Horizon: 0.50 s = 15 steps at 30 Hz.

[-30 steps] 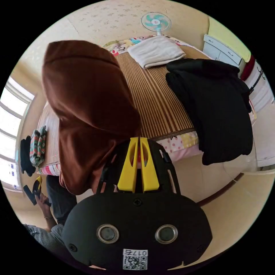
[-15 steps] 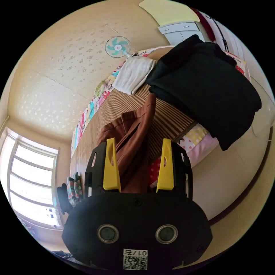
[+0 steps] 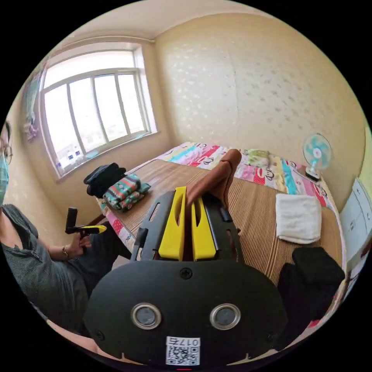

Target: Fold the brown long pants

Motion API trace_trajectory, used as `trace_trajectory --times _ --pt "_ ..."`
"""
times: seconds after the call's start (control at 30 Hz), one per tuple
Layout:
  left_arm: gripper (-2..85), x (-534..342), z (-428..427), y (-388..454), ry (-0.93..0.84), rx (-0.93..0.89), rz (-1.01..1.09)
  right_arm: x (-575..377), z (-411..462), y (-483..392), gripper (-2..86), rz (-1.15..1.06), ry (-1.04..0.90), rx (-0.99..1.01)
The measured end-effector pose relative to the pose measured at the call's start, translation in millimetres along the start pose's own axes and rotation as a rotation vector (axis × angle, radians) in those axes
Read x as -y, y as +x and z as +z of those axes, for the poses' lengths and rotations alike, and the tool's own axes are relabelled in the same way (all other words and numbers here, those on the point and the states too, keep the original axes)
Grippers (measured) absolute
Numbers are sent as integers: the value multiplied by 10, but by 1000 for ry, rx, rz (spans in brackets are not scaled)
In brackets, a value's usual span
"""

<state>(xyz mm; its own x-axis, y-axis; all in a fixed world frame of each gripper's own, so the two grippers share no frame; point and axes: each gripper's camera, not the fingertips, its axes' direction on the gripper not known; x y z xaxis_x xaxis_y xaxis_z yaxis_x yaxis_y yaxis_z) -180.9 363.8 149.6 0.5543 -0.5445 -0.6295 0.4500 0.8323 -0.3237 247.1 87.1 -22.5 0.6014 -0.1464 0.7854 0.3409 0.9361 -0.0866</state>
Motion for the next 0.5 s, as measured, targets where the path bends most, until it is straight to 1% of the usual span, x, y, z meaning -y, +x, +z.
trace_trajectory --times 0.07,0.1,0.17,0.23,0.27,0.33,0.4,0.5 --pt "39 30 -21 148 6 -62 20 381 -363 -831 2 -211 29 8" --pt "40 38 -43 192 17 -73 27 465 -472 -1033 2 -252 33 -8" --pt "82 81 -181 365 76 -61 10 694 -899 -1757 1 -392 74 -92" --pt "133 126 -316 518 129 -49 25 807 -1226 -2214 1 -454 124 -144" --pt "162 156 -423 616 169 -44 47 861 -1436 -2467 0 -460 167 -216" --pt "174 206 -615 751 245 -58 82 886 -1729 -2762 0 -484 241 -289" --pt "183 259 -821 853 311 -87 101 894 -2032 -2942 1 -468 315 -305" --pt "217 271 -1188 999 409 -165 129 874 -2456 -3035 1 -387 405 -311"
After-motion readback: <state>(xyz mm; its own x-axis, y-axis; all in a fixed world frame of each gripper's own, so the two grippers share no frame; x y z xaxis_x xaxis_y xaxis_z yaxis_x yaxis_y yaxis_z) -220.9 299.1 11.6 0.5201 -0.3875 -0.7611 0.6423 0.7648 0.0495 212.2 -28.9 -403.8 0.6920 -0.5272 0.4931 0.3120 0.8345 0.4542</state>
